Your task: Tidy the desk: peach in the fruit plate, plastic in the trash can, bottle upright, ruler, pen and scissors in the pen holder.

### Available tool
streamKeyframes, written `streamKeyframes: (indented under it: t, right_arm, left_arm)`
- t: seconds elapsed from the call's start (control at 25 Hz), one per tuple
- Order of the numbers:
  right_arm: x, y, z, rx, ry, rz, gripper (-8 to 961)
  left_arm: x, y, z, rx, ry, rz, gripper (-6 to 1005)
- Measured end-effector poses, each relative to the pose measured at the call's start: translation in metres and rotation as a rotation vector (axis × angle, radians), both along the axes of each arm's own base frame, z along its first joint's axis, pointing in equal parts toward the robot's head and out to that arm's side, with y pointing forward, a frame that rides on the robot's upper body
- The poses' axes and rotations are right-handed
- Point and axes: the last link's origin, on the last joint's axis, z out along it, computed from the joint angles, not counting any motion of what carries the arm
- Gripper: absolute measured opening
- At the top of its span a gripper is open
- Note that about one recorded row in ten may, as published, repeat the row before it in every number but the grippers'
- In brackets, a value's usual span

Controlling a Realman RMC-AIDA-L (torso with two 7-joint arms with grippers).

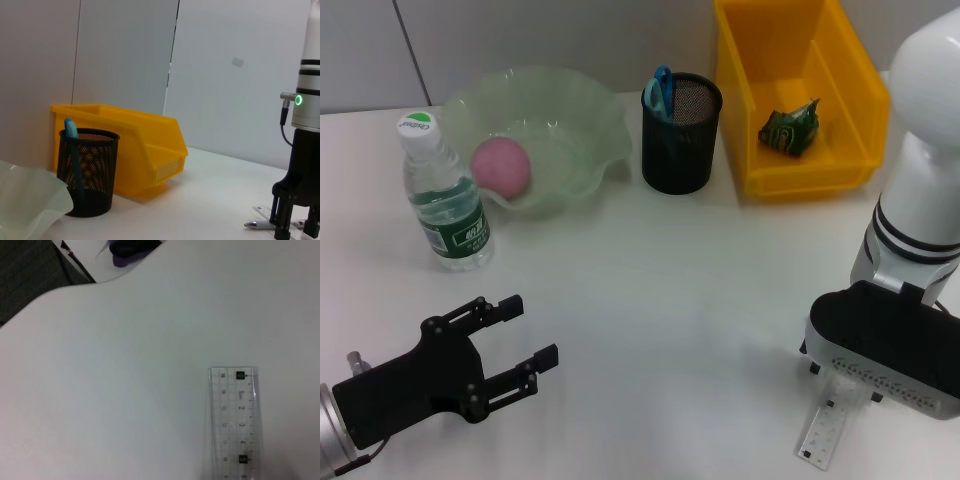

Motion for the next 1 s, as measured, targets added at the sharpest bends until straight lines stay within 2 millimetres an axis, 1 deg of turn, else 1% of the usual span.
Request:
streamKeyframes:
  t: [1.0]
  right_arm:
    - [0.0024, -0.0024, -0.0021, 0.017, -0.009, 0.005, 638]
  left_arm:
    - [-0.0015, -0.0025, 0.0001, 0.001, -0.004, 0.008, 740]
